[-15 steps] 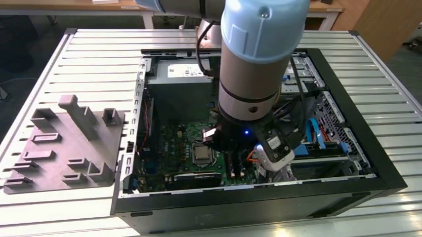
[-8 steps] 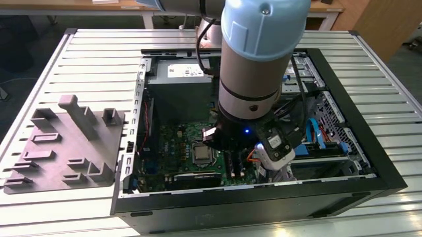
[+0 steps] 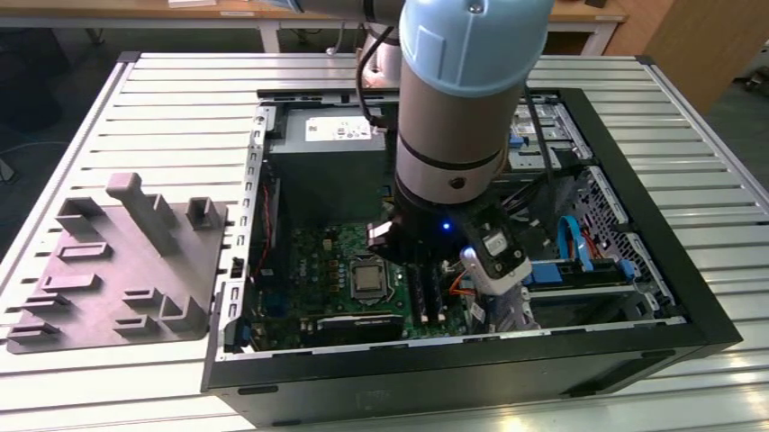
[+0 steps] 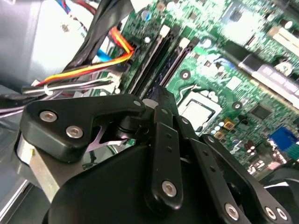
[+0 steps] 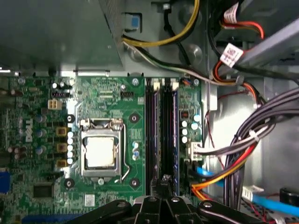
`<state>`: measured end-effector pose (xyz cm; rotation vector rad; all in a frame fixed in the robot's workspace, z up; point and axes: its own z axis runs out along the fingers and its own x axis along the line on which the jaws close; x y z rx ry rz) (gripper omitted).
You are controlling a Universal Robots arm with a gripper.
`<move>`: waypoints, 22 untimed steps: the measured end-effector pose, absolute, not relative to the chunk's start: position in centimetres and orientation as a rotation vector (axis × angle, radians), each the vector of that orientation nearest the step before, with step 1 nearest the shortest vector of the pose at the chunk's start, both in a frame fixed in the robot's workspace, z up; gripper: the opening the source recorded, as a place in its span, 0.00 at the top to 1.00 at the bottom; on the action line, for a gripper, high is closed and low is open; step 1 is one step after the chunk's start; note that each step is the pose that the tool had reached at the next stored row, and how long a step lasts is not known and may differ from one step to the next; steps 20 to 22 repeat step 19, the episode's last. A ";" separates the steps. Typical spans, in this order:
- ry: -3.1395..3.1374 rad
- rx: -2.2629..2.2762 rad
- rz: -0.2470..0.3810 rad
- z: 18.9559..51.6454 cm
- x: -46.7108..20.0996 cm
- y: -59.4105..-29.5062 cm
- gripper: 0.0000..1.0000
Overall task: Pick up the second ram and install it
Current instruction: 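Press down the second ram until it locks into place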
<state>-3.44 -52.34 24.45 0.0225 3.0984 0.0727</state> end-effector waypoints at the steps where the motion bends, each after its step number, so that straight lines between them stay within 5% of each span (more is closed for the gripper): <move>1: 3.098 0.022 0.073 24.4 -3.4 -52.1 0.90; 22: 3.098 0.023 0.073 24.8 -3.5 -50.6 0.90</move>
